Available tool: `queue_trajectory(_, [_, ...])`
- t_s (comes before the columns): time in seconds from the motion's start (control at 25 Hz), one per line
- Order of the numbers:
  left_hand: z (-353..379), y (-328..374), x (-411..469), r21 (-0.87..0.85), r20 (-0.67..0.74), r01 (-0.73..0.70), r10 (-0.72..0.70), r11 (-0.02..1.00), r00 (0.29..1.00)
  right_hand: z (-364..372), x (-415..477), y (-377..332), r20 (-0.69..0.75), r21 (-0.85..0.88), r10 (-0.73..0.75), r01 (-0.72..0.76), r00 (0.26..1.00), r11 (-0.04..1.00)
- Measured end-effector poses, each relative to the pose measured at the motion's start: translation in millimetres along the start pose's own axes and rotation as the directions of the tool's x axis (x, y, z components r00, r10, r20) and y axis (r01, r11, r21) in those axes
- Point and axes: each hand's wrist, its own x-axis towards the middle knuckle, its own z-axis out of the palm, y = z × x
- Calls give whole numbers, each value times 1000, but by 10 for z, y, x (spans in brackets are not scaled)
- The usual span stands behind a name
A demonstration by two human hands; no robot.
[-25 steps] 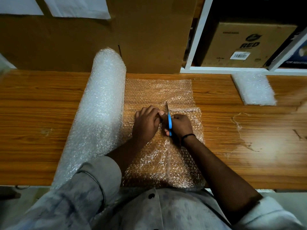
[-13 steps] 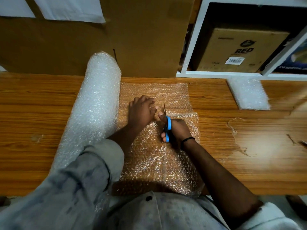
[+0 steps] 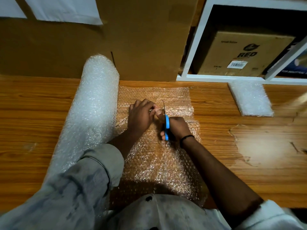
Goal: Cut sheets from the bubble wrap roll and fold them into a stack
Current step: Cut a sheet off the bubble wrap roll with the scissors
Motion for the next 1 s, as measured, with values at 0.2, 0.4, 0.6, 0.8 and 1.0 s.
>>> queue_trajectory(0.2, [20,-6,15,-25,-7,6,-6,1000,1000,-9,114,-50,-31,15,-9,10,999,1000])
queue_trajectory(0.4, [28,-7,31,-41,-27,-3,2,999,1000,-25,145,-37,-74,-40,-55,52,996,998])
queue_trajectory(0.6, [39,-6,34,-37,-40,-17,16,999,999,-59,188,1,-71,-135,-94,84,993,987])
queue_trajectory(0.8, [26,-11,35,-36,-51,-18,16,999,999,-50,232,-72,-83,-35,-59,57,995,998])
queue_trajectory(1.0, [31,-6,40,-39,-50,-4,2,999,999,-28,353,-115,-85,-31,-41,38,996,999])
